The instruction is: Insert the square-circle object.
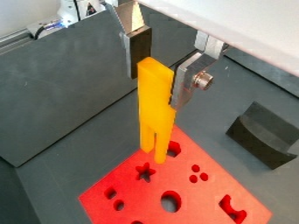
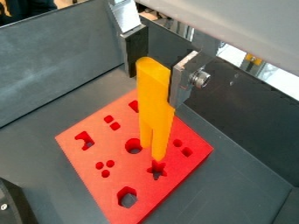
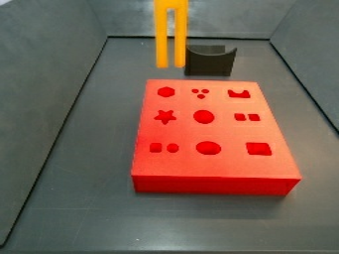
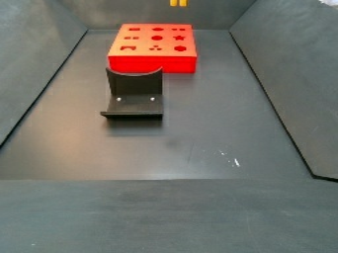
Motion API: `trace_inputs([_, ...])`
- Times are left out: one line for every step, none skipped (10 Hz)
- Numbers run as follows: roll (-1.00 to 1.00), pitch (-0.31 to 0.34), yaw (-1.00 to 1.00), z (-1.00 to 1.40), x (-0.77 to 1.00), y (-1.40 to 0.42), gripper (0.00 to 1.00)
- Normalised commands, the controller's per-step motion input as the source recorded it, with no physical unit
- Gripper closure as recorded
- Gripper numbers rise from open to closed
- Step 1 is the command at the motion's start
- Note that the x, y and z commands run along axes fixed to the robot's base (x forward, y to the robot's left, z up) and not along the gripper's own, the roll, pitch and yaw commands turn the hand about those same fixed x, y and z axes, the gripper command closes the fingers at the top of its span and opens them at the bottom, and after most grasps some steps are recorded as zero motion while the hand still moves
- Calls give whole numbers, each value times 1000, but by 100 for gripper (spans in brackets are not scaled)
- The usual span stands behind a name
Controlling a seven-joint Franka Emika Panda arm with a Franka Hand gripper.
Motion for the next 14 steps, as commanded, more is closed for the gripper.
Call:
trace_inputs([276, 0, 0, -543, 266, -840, 100])
trace_inputs([303, 0, 0, -500, 303, -863, 100])
trace_inputs([279, -10, 0, -437, 306, -877, 100])
trace_inputs([246, -6, 0, -394, 346, -869, 100])
trace_inputs([194, 0, 0, -377, 334, -874, 100])
trace_inputs([183, 0, 69, -371, 80, -854, 100])
trace_inputs([157, 46, 83, -417, 0, -837, 100])
trace_inputs([94, 66, 109, -463, 0, -711, 100])
trace_inputs([57, 83, 131, -489, -66, -680, 100])
trace_inputs([84, 124, 100, -471, -103, -606, 100])
trace_inputs([0, 30, 43, -306, 0, -454, 100])
trace_inputs([84, 24, 0, -166, 0, -40, 100])
trace_inputs([0, 70, -60, 0, 0, 69, 100])
trace_inputs([0, 127, -154, 0, 26, 211, 100])
